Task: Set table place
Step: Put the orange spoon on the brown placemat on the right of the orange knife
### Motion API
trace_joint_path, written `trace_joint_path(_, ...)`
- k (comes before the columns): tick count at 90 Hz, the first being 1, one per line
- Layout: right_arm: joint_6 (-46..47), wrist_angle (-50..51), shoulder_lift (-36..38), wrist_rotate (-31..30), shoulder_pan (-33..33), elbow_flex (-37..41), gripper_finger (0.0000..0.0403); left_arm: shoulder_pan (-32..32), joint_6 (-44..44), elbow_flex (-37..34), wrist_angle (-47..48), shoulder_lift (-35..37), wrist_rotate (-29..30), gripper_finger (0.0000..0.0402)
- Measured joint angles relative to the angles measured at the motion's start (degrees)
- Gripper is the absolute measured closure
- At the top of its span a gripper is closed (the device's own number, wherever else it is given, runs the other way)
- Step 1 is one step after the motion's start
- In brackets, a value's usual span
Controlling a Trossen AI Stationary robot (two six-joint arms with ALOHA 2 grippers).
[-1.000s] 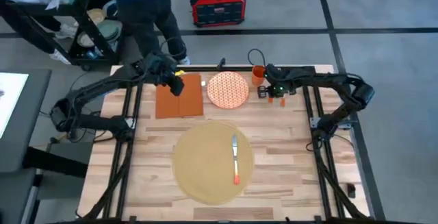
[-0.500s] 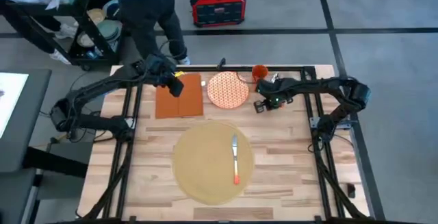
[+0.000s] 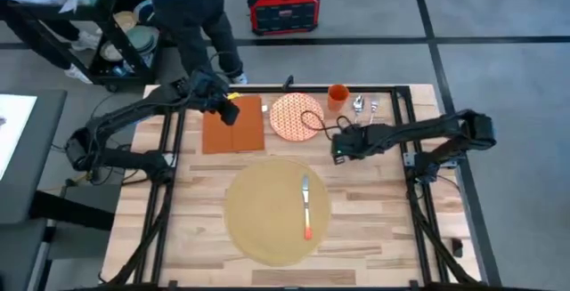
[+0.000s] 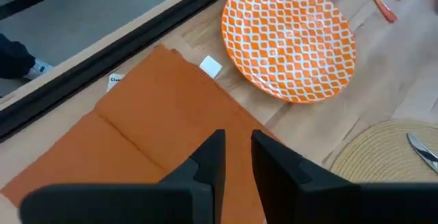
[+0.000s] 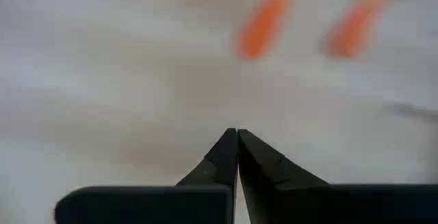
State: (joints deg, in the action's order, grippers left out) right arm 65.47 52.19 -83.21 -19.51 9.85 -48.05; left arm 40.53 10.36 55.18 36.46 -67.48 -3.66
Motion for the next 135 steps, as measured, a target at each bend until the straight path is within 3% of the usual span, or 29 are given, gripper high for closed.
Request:
trace_joint_path(19,-13.4,-6.8,-0.5,-0.2,10.3,0.1,0.0403,0.0,-0.1,0.0,-1.2,0.0,0.0,0.0351)
trace_joint_path(48,-25.0,-13.0,-0.5,0.5,21.6,0.1,0.0403,0.0,-0.2,0.0,-1.2,0.0,0.0,0.0351)
trace_joint_path(106,-24.8,-24.6,-0.5,5.7,22.0,8.9,0.0403,0.0,-0.2,0.0,-1.2,0.0,1.6,0.0351)
trace_joint_path(135,-25.4,-26.3,-0.5,6.2,22.2,9.0,0.0403,0.0,-0.1,0.0,-1.2,0.0,1.7,0.0351)
